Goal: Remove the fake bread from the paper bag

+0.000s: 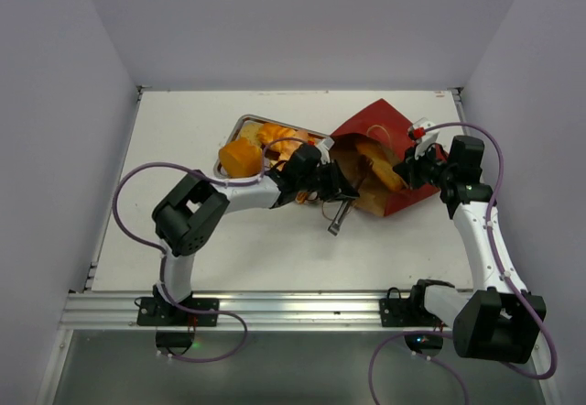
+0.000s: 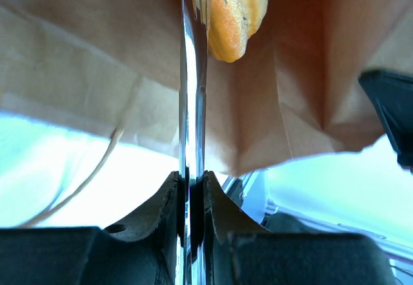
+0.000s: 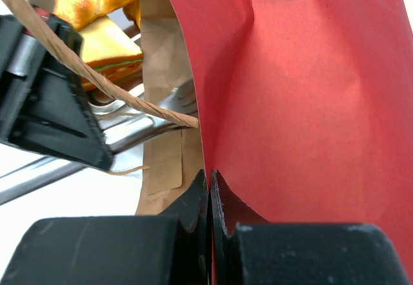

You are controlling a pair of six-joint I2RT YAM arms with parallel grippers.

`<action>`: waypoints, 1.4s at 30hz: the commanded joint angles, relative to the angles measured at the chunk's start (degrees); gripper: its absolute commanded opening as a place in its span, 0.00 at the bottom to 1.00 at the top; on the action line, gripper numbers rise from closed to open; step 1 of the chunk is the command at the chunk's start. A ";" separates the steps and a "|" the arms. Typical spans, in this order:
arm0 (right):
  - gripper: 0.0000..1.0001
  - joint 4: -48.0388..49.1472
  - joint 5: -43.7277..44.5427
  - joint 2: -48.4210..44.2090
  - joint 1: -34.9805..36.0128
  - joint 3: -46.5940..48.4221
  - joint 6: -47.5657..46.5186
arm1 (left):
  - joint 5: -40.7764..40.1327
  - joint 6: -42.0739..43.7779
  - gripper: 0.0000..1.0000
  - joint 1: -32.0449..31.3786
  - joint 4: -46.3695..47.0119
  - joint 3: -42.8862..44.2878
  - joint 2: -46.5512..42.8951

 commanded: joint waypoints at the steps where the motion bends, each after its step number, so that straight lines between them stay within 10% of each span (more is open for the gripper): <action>1: 0.00 1.75 -0.95 -1.40 -0.22 -0.02 0.93 | -1.14 4.77 0.00 0.51 -0.16 -1.90 -6.76; 42: 0.00 3.42 0.45 -2.63 -1.54 -1.07 2.25 | -4.47 11.98 0.00 1.30 -13.86 -30.47 -49.56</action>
